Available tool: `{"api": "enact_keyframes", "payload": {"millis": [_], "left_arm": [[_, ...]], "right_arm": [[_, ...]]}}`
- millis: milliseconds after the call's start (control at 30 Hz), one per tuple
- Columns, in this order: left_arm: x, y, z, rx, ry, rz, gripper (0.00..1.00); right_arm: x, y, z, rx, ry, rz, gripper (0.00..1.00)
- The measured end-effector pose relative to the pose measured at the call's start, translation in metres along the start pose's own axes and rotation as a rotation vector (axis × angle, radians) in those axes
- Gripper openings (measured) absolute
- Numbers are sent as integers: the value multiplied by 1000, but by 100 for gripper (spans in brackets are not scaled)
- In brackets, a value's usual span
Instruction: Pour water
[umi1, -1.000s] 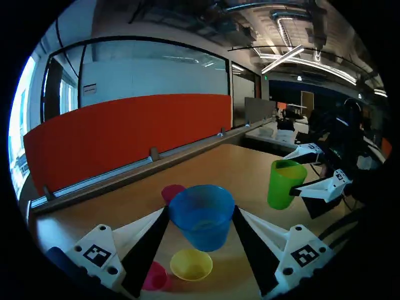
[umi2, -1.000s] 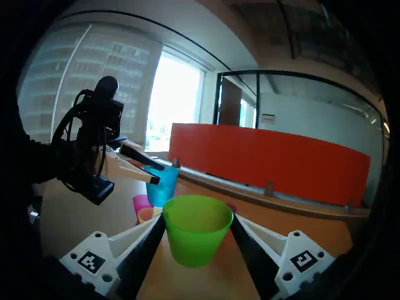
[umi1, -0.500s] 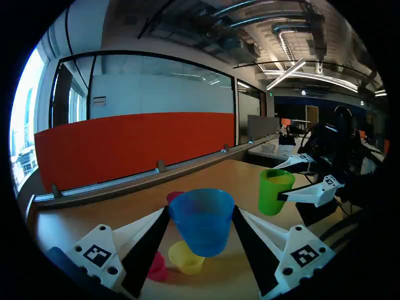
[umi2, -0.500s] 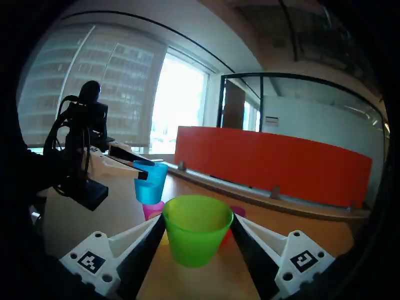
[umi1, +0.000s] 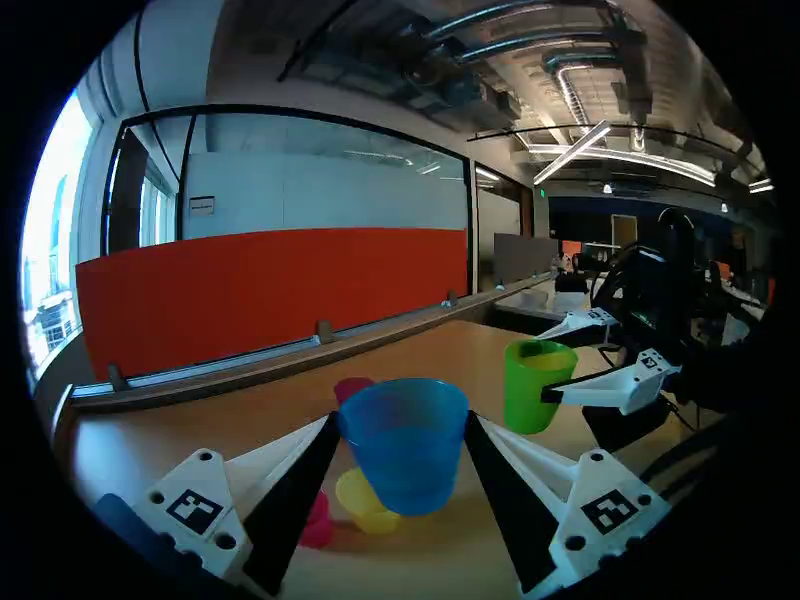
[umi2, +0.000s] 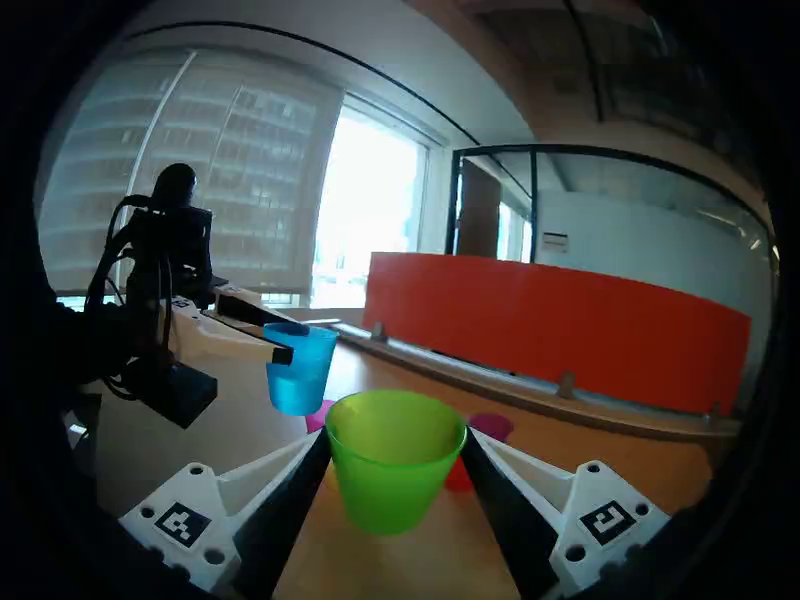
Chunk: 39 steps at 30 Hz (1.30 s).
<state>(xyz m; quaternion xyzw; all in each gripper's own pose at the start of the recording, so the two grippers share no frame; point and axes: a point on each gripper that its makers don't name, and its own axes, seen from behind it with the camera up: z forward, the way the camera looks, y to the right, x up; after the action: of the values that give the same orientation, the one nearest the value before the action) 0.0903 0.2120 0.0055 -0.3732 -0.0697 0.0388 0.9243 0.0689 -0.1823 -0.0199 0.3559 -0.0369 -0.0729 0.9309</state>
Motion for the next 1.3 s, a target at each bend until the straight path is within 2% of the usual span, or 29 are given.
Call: {"api": "enact_keyframes", "payload": {"millis": [267,767,1167,1300], "left_arm": [[-11,-3,-7,2,-16,14,89],[-17,-11,-20,14,-29,54,89],[-7,-6,-19,13,-33,198,89],[-4,-5,-16,17,-34,260,89]], "right_arm": [[0,-16,7,39,-4,-5,94],[-5,-38,21,99,-20,-5,94],[-15,-53,26,155,-51,-32,94],[-16,-55,26,166,-55,-34,94]]}}
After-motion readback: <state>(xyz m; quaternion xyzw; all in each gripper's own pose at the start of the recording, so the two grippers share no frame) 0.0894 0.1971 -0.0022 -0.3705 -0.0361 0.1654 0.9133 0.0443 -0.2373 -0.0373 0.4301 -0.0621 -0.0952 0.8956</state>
